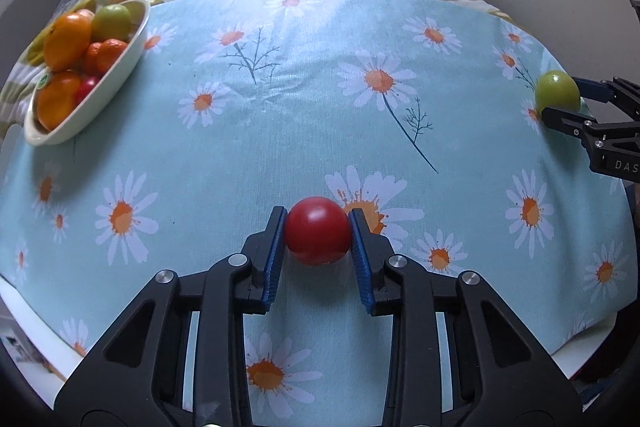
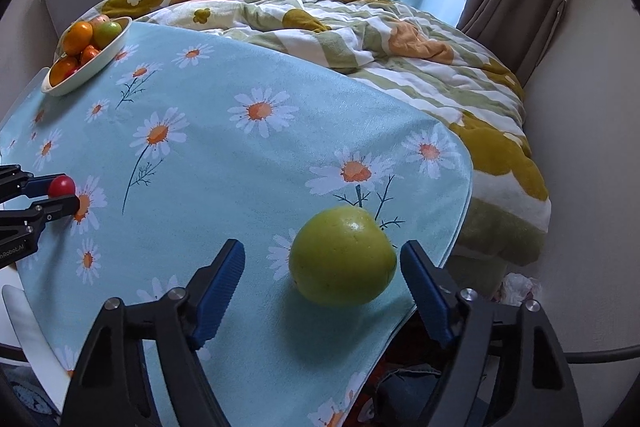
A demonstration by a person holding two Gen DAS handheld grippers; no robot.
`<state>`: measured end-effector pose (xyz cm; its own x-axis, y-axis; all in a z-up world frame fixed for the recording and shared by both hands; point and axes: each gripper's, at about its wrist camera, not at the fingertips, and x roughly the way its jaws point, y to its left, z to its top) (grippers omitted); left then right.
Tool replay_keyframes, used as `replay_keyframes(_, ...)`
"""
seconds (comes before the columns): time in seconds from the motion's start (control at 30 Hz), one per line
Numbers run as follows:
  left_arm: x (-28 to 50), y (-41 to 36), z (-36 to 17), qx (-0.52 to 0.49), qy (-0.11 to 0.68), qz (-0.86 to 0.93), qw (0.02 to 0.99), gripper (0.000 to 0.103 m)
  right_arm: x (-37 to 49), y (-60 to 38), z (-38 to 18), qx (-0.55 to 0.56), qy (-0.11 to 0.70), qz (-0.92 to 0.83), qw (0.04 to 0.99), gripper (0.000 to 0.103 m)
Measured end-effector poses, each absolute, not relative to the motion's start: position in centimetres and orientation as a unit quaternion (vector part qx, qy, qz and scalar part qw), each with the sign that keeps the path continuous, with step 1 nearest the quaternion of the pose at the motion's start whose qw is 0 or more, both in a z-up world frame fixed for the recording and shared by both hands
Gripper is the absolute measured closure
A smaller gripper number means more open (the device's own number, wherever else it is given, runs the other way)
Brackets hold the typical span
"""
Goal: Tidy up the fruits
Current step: 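Grasp a red tomato with the left gripper while the right gripper grasps a green apple, then carry the tomato into the bowl and open the left gripper while the right carries the green apple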
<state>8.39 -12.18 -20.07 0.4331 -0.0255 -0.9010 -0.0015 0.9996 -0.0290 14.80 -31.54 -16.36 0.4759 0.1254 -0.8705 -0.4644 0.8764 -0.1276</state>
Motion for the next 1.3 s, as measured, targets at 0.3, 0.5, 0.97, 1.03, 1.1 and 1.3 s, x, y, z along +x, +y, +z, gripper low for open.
replay_keyframes(0.3, 8.8, -12.2, -20.1, -0.013, 0.531, -0.013, 0.847, 0.066, 15.5, -31.6, -17.9, -0.204, 0.495, 0.167, 0.828, 0.042)
replay_keyframes(0.5, 8.9, -12.3, -20.0, -0.015, 0.531, -0.015, 0.847, 0.066, 16.2, -32.2, -18.1, -0.183, 0.510, 0.155, 0.826, 0.050)
replay_keyframes(0.97, 8.2, -11.6, -16.7, -0.019, 0.504, -0.021, 0.863, 0.066, 15.0, -30.7, -14.5, -0.132, 0.498, 0.171, 0.840, 0.050)
replay_keyframes(1.03, 8.0, -11.3, -15.9, -0.020, 0.497, -0.021, 0.867, 0.066, 14.6, -30.2, -13.7, -0.126, 0.493, 0.174, 0.843, 0.050)
replay_keyframes(1.1, 7.9, -10.9, -15.1, -0.022, 0.491, -0.020, 0.871, 0.066, 14.4, -29.7, -13.1, -0.119, 0.491, 0.180, 0.844, 0.050)
replay_keyframes(1.3, 7.2, -8.9, -12.4, -0.044, 0.471, -0.013, 0.881, 0.066, 12.9, -27.5, -10.9, -0.102, 0.485, 0.198, 0.846, 0.050)
